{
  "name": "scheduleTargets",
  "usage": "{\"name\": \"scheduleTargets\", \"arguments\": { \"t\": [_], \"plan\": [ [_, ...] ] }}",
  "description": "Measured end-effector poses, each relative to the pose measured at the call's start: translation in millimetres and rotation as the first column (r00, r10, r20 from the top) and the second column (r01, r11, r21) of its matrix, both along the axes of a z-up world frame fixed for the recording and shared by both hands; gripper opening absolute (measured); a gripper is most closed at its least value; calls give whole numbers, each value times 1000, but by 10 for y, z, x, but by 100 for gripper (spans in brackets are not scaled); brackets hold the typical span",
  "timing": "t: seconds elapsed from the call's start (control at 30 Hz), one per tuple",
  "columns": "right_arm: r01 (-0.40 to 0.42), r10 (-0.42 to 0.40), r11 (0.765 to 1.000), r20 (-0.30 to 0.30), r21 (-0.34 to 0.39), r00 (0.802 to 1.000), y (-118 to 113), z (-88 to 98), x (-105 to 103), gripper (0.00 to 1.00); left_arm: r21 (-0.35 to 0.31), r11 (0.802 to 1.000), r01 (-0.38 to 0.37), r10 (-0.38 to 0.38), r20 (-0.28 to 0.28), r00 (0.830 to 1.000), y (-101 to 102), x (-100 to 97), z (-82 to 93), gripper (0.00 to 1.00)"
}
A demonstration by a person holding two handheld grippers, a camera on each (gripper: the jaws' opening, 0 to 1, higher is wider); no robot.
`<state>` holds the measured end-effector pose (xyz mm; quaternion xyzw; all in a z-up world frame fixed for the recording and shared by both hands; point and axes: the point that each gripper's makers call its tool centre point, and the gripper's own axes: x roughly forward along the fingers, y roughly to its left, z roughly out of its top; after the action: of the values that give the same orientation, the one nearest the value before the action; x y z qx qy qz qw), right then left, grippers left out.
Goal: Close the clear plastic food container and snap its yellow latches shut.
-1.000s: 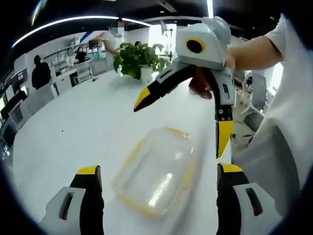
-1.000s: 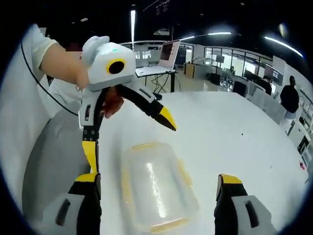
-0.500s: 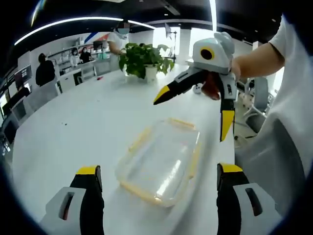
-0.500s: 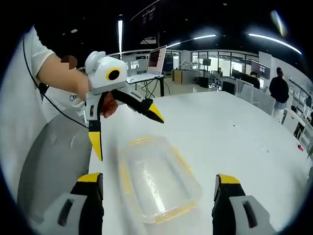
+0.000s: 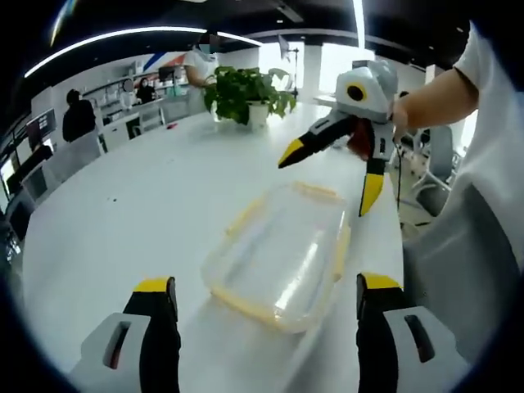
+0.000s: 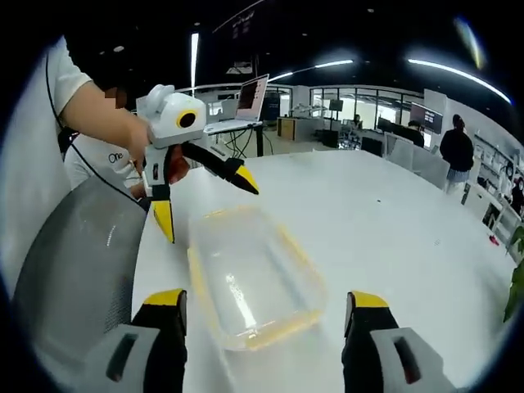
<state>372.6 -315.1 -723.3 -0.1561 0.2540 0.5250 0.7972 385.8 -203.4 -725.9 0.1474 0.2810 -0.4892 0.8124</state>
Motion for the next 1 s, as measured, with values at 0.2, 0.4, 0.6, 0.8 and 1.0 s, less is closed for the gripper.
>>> {"name": "scheduleTargets", "arguments": {
  "t": [0.2,0.4,0.6,0.8,1.0],
  "plan": [
    [-18,18,999,-2,-27,1000,-3,-62,-38,76,-7,1000,-16,16,11,1000,13,40,-13,87],
    [-29,29,999,-1,-32,1000,23,-87,-52,75,13,1000,7,-7,12,1000,-5,0,-66,86],
    [-22,21,998,-10,-52,1000,18,-140,-20,75,46,999,10,-10,8,1000,21,15,-161,80],
    [-25,25,998,-3,-55,1000,23,-144,-2,73,38,999,27,-28,20,999,-41,19,-144,79],
    [-22,22,998,-8,-59,1000,29,-175,1,73,42,999,25,-26,16,1000,-61,25,-175,79]
  ]
}}
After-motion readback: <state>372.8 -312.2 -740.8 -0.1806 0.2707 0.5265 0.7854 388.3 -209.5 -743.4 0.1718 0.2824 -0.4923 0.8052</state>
